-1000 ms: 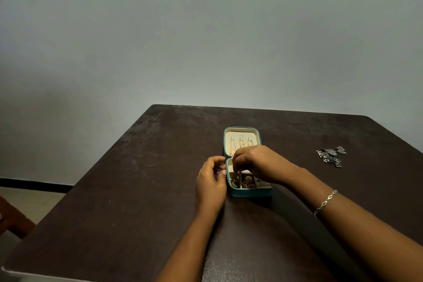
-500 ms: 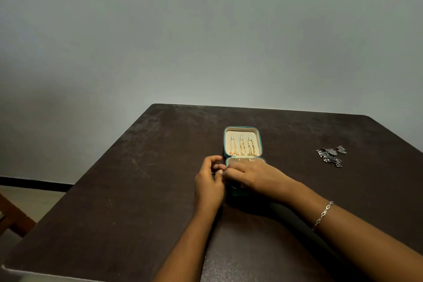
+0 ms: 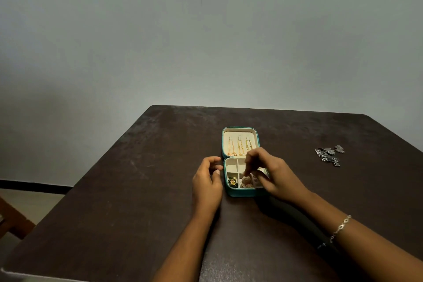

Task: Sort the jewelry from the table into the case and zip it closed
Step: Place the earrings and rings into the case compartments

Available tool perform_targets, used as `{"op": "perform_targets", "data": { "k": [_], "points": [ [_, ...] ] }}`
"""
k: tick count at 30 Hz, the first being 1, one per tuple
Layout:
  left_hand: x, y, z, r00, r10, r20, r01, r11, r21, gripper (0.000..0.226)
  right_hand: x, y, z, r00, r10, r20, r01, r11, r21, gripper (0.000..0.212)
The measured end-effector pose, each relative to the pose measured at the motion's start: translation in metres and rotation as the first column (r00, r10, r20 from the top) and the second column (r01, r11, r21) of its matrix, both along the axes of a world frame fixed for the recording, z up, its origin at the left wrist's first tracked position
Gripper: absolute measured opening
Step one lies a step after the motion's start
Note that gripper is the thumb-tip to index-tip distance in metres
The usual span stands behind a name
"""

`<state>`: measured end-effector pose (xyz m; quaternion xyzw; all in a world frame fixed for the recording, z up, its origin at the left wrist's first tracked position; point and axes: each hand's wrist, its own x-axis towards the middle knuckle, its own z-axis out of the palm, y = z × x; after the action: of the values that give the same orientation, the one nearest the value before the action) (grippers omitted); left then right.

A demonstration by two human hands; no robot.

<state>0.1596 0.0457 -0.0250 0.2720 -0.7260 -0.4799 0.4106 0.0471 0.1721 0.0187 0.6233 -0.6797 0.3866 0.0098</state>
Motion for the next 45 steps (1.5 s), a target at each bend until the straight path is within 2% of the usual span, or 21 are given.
{"op": "perform_targets", "data": {
  "k": [4,8,11,13,16,19,21,24,26,29,33,36,41,45],
  "points": [
    [0.001,0.004,-0.002,0.996,0.094,-0.008,-0.092,0.955,-0.284,0.018,-0.007,0.036,-0.006,0.996,-0.057,-0.075,0.056,0.998,-0.012,0.040],
    [-0.001,0.008,0.000,0.982,0.174,-0.072,-0.188,0.876,-0.445,0.028,-0.014,0.078,-0.017,0.977,-0.105,-0.184,0.119,0.991,0.066,0.040],
    [-0.004,0.017,0.002,0.981,0.170,-0.097,-0.195,0.812,-0.550,0.024,-0.022,0.105,-0.024,0.971,-0.140,-0.192,0.159,0.983,0.088,0.024],
    [-0.008,0.027,0.004,0.987,0.138,-0.087,-0.161,0.731,-0.663,0.019,-0.028,0.118,-0.028,0.969,-0.170,-0.182,0.191,0.976,0.108,0.019],
    [-0.020,0.049,0.006,0.997,0.029,-0.066,-0.070,0.616,-0.784,0.018,-0.038,0.135,-0.032,0.964,-0.250,-0.085,0.260,0.957,0.128,0.021],
    [-0.036,0.073,0.007,0.998,-0.059,-0.032,0.008,0.578,-0.816,0.018,-0.050,0.141,-0.035,0.925,-0.378,0.037,0.373,0.922,0.106,0.023],
    [-0.048,0.087,0.007,0.996,-0.090,0.009,0.056,0.539,-0.840,0.022,-0.060,0.141,-0.036,0.862,-0.481,0.158,0.475,0.877,0.077,0.022],
    [-0.065,0.104,0.006,0.990,-0.110,0.090,0.132,0.472,-0.872,0.028,-0.077,0.140,-0.038,0.715,-0.598,0.363,0.609,0.787,0.097,0.016],
    [-0.076,0.112,0.005,0.983,-0.123,0.133,0.175,0.455,-0.873,0.029,-0.090,0.140,-0.038,0.637,-0.646,0.421,0.666,0.736,0.121,0.015],
    [-0.091,0.119,0.002,0.973,-0.136,0.185,0.227,0.466,-0.855,0.027,-0.109,0.137,-0.036,0.567,-0.682,0.462,0.718,0.684,0.129,0.017],
    [-0.108,0.123,0.000,0.969,-0.144,0.201,0.247,0.533,-0.809,0.023,-0.136,0.125,-0.035,0.485,-0.717,0.501,0.786,0.609,0.111,0.013],
    [-0.119,0.124,0.000,0.968,-0.132,0.212,0.249,0.584,-0.773,0.021,-0.158,0.115,-0.039,0.444,-0.776,0.448,0.831,0.544,0.117,0.004],
    [-0.134,0.120,-0.003,0.973,-0.116,0.200,0.225,0.686,-0.692,0.018,-0.181,0.100,-0.044,0.407,-0.819,0.404,0.854,0.498,0.149,0.023],
    [-0.142,0.117,-0.002,0.974,-0.131,0.183,0.216,0.777,-0.591,0.029,-0.186,0.091,-0.043,0.408,-0.862,0.300,0.866,0.470,0.171,0.025]
  ]
}}
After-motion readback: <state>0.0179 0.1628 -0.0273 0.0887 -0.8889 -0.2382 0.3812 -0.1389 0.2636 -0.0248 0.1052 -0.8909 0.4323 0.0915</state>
